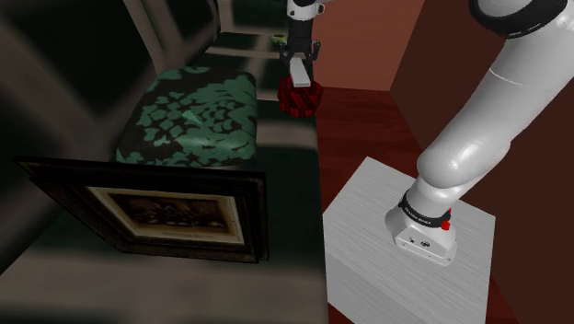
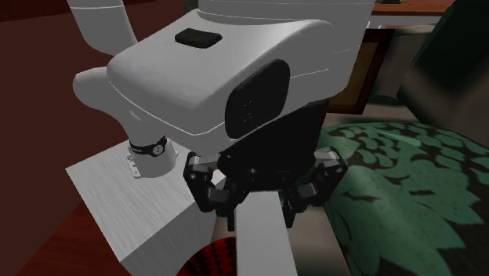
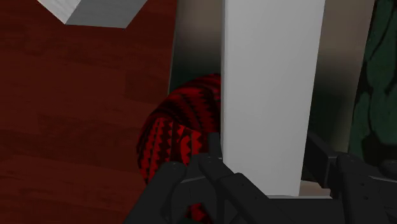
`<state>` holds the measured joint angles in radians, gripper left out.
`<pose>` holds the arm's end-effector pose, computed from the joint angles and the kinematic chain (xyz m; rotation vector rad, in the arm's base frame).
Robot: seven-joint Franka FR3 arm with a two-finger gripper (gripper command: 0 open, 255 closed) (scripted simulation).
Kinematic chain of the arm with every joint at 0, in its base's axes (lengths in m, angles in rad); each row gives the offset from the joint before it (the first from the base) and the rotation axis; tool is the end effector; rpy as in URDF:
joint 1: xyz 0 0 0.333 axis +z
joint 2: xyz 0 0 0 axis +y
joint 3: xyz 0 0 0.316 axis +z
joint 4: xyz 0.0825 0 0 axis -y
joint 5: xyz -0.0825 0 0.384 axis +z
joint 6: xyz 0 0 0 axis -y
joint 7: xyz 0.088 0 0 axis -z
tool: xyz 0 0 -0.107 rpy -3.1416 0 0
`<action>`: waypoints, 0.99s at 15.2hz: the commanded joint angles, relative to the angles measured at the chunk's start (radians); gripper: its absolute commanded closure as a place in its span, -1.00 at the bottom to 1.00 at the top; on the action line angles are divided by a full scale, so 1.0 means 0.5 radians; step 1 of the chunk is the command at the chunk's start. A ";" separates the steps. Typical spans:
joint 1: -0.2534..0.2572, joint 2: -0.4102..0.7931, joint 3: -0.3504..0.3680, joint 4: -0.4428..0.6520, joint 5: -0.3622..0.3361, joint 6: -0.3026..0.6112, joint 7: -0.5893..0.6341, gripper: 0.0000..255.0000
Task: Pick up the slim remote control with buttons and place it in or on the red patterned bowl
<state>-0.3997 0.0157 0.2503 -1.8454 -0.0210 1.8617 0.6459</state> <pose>0.5603 -0.0867 0.5101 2.8858 -1.2020 0.0079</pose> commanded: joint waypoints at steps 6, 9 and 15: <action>-0.085 0.287 -0.084 0.329 -0.060 -0.046 -0.161 1.00; -0.085 0.294 -0.085 0.258 -0.063 0.032 -0.158 1.00; -0.085 0.322 -0.087 0.131 -0.071 0.186 -0.150 1.00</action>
<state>-0.4418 0.1736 0.2075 -1.7706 -0.0559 1.9416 0.5714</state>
